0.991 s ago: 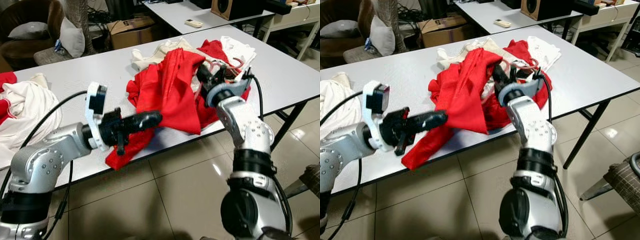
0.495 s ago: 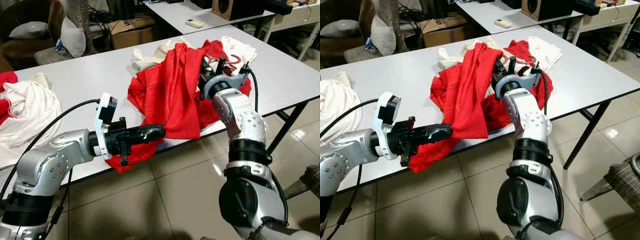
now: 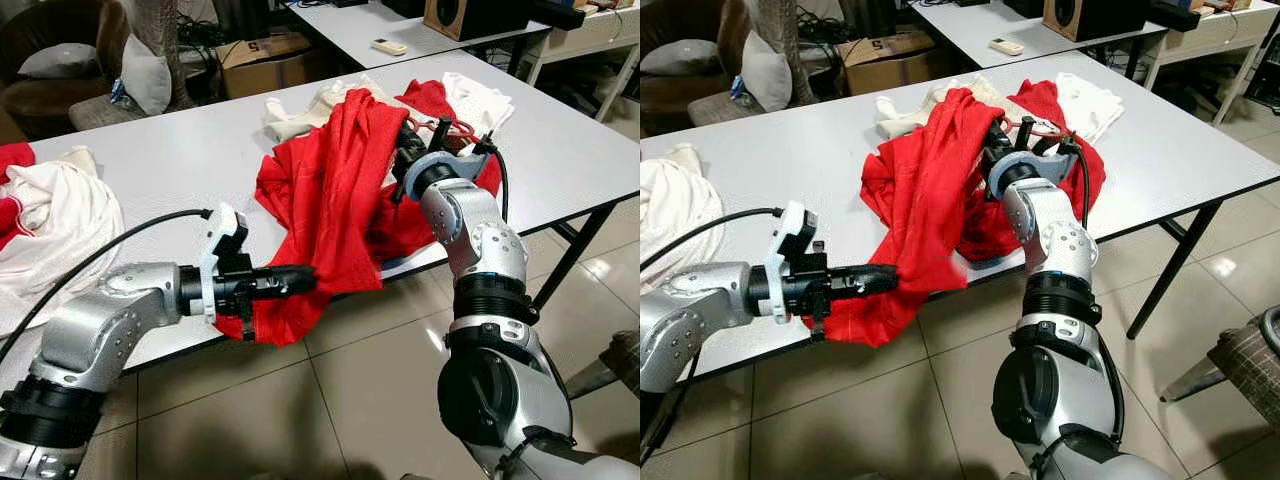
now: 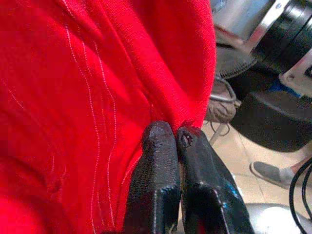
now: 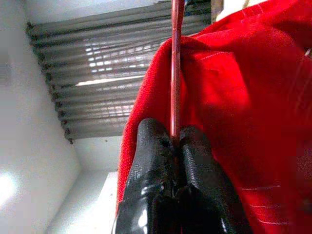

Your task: Hang hanger

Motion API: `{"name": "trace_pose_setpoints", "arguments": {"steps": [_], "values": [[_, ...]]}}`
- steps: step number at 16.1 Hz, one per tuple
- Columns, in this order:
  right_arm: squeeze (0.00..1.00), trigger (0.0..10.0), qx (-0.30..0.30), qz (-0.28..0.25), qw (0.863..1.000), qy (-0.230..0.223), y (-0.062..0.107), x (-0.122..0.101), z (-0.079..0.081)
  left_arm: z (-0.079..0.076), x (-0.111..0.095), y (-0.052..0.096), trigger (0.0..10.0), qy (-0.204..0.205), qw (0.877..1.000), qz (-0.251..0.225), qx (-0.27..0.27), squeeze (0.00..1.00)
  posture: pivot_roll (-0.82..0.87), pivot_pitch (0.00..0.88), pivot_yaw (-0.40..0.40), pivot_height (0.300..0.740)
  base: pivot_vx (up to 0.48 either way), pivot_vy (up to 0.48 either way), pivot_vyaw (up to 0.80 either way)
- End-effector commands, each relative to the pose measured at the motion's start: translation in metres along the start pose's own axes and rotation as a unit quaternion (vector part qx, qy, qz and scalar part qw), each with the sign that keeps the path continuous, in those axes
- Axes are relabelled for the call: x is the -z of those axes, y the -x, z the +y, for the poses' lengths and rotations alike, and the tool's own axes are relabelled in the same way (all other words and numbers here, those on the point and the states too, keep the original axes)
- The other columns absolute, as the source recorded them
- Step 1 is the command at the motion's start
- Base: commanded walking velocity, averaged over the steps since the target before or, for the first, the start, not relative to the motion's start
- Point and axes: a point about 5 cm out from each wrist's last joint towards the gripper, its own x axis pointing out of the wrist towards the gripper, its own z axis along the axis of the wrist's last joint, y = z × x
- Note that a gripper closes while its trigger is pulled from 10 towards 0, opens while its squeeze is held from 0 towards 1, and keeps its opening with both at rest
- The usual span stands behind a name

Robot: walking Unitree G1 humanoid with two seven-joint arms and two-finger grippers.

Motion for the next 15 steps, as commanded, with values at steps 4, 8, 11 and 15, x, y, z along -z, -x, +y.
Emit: {"name": "trace_pose_setpoints", "arguments": {"steps": [4,8,11,15], "values": [[0.00,10.0,0.000,0.045,0.992,0.122,-0.005,0.024,0.005,-0.019,-0.063,-0.005,0.0,-0.009,0.980,-0.180,0.088,0.00,-0.13,0.000,0.097,0.740,0.000,0.000,0.00],[0.00,10.0,0.003,0.056,0.993,0.104,-0.002,0.029,-0.001,-0.021,-0.066,-0.001,0.0,-0.018,0.980,-0.174,0.096,0.00,-0.14,0.000,0.104,0.740,0.000,0.000,0.00],[0.00,10.0,-0.012,0.076,0.991,0.106,-0.002,0.036,0.003,-0.021,-0.064,-0.016,0.0,-0.031,0.988,-0.137,0.069,0.00,-0.14,0.000,0.105,0.740,0.000,0.000,0.00],[0.00,10.0,-0.029,0.081,0.994,0.071,-0.006,0.044,0.011,-0.018,-0.036,-0.060,0.9,-0.133,0.991,0.007,0.008,0.00,-0.14,0.000,0.102,0.740,0.000,0.000,0.00]]}}
